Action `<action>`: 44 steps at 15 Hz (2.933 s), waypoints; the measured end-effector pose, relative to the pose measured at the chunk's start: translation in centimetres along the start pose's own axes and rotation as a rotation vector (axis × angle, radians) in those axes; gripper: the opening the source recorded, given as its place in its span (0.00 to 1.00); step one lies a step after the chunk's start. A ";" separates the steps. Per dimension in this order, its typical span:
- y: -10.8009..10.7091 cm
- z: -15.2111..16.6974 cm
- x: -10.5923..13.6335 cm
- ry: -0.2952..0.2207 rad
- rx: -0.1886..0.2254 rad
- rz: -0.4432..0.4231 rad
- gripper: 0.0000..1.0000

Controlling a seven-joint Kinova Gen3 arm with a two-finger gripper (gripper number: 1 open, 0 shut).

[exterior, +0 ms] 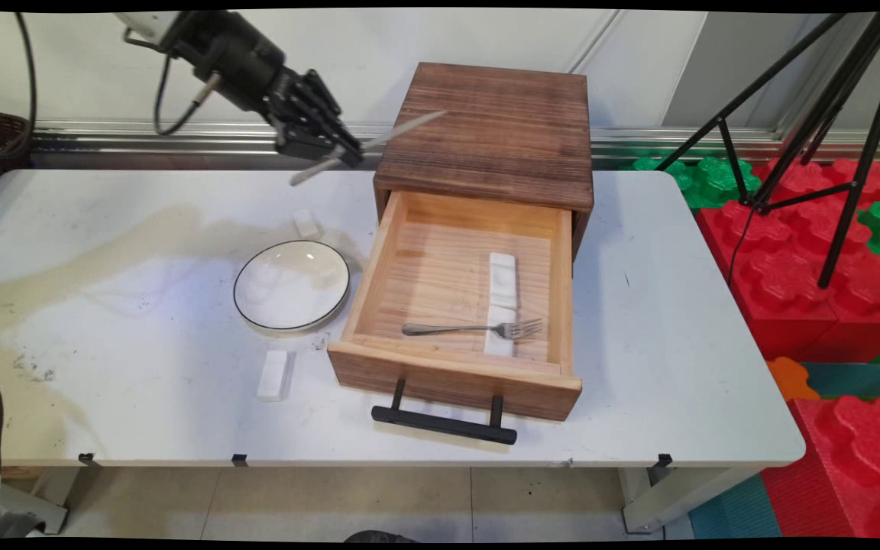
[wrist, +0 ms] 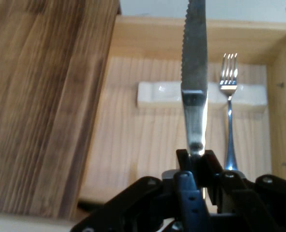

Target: Place the picked object into the drawer

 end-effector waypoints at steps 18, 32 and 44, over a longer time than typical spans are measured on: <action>0.1 17.6 4.4 -0.044 -0.051 0.078 0.00; -0.4 25.3 2.2 -0.128 -0.056 0.057 0.00; -1.2 26.5 -0.7 -0.185 -0.049 0.002 0.00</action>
